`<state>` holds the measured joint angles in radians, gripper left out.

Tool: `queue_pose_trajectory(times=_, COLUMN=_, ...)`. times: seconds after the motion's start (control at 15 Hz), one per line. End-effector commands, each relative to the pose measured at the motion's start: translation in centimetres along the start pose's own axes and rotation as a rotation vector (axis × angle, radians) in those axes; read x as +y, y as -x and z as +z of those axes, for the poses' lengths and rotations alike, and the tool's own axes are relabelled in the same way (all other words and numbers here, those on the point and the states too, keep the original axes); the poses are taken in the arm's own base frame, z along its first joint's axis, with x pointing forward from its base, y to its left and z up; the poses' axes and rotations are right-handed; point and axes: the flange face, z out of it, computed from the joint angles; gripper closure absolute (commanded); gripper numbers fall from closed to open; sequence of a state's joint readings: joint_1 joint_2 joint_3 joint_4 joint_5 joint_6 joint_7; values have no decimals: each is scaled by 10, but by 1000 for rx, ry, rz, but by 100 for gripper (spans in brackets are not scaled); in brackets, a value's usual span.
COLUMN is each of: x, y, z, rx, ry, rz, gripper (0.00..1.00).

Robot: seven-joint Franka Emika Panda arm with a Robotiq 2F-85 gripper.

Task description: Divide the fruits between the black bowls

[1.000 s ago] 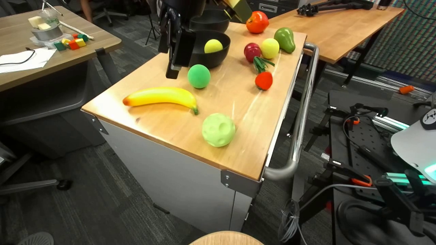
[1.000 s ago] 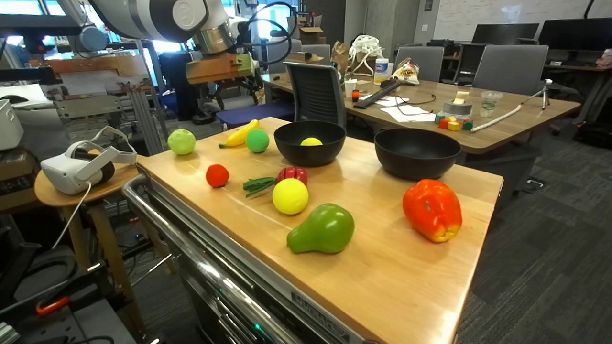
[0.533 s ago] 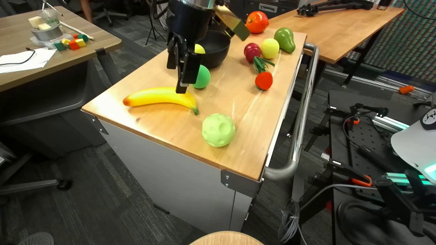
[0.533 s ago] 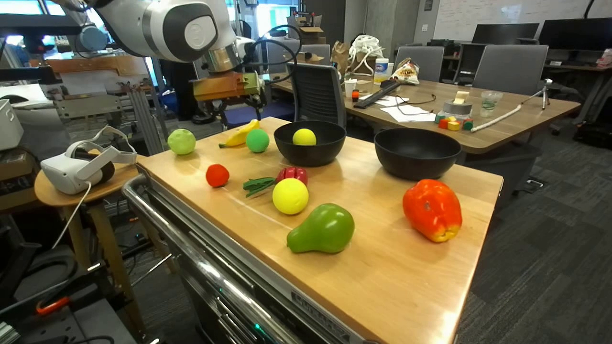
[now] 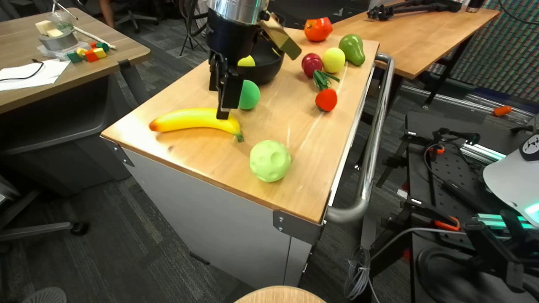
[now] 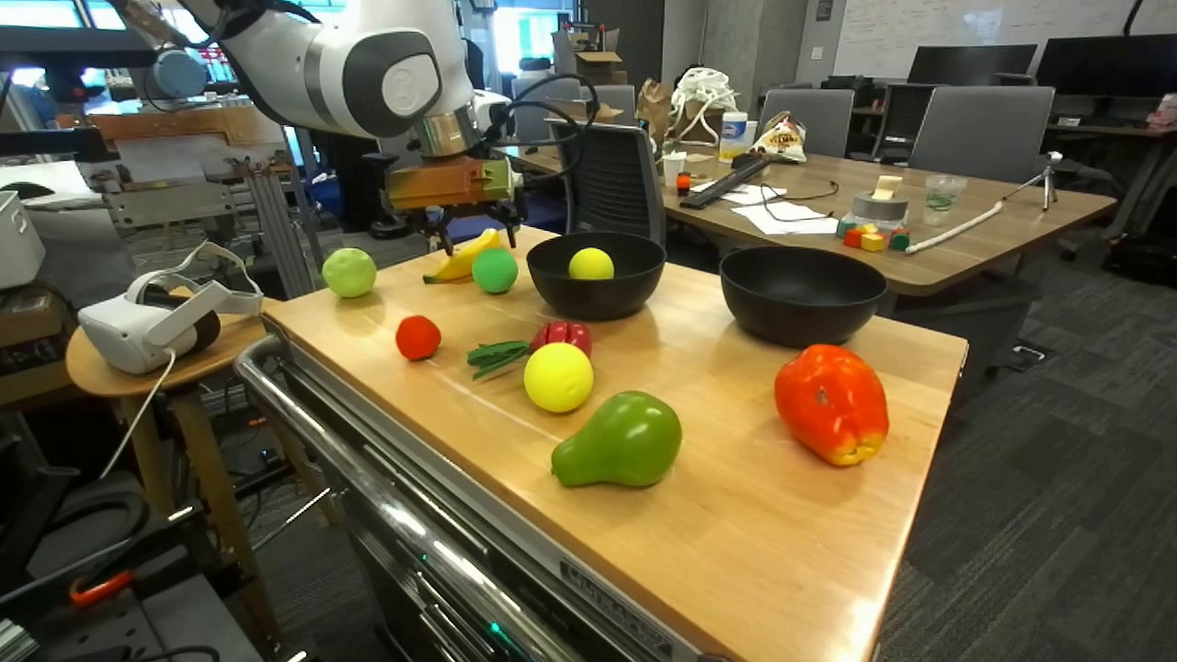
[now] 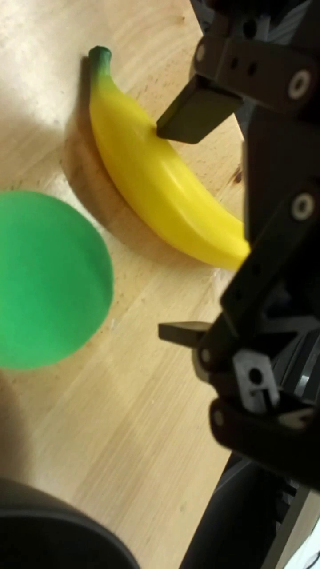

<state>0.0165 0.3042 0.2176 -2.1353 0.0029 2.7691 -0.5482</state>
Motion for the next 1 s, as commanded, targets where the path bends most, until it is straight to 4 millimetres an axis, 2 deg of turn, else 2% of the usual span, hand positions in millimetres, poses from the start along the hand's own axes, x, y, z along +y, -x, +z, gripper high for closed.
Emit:
queue_pose_trajectory(times=0.0, x=1, y=-8, z=6, rx=-3, ry=-1, rz=35, gripper=0)
queue_pose_trajectory(times=0.47, x=-3, y=-11, z=11, rx=-6, ry=-25, rz=108, gripper=0)
queue_pose_trajectory(times=0.93, x=-2, y=-32, z=1, rx=19, ry=-27, rz=135, gripper=0)
